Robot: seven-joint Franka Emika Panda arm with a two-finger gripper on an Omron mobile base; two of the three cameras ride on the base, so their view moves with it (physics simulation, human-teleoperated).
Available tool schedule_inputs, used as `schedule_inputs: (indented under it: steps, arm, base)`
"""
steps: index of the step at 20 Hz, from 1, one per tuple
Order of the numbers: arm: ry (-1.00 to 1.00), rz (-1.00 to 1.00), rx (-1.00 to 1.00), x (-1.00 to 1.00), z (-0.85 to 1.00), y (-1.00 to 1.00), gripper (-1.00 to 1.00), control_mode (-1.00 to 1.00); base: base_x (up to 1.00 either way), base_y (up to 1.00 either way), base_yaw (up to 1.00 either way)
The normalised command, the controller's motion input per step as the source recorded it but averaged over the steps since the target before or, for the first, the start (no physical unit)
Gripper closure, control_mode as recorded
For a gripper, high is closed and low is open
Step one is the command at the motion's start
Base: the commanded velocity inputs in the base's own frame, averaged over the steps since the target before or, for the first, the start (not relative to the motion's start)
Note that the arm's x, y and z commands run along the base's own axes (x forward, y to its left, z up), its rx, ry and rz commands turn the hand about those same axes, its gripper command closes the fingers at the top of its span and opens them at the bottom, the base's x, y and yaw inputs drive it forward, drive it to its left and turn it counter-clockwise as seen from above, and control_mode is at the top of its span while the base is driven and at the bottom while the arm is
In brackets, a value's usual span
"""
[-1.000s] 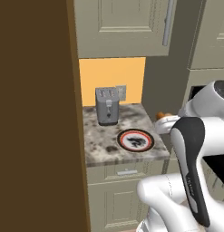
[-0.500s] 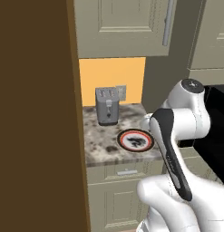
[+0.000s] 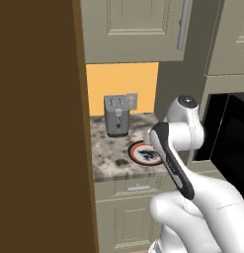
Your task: Pick the hotdog bun from the microwave and place it on plate located on the counter.
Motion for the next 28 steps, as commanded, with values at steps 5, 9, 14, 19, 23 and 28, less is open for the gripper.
schedule_inputs:
  steps: [5, 9, 14, 19, 23, 28]
  arm:
    - [0.00, 0.00, 0.00, 0.58, -0.64, 0.00, 1.00, -1.00]
    - [0.00, 0.00, 0.00, 0.49, -0.60, 0.00, 1.00, -1.00]
    - [0.00, 0.00, 0.00, 0.50, -0.42, 0.00, 1.00, -1.00]
    - [0.00, 0.00, 0.00, 0.48, -0.24, 0.00, 1.00, -1.00]
    - [0.00, 0.00, 0.00, 0.36, -0.25, 0.00, 1.00, -1.00]
    - [0.00, 0.00, 0.00, 0.11, -0.29, 0.00, 1.00, -1.00]
  base:
    - [0.00, 0.00, 0.00]
    - [0.00, 0.00, 0.00]
    - [0.00, 0.00, 0.00]
    - [0.00, 0.00, 0.00]
    - [0.00, 0.00, 0.00]
    - [0.00, 0.00, 0.00]
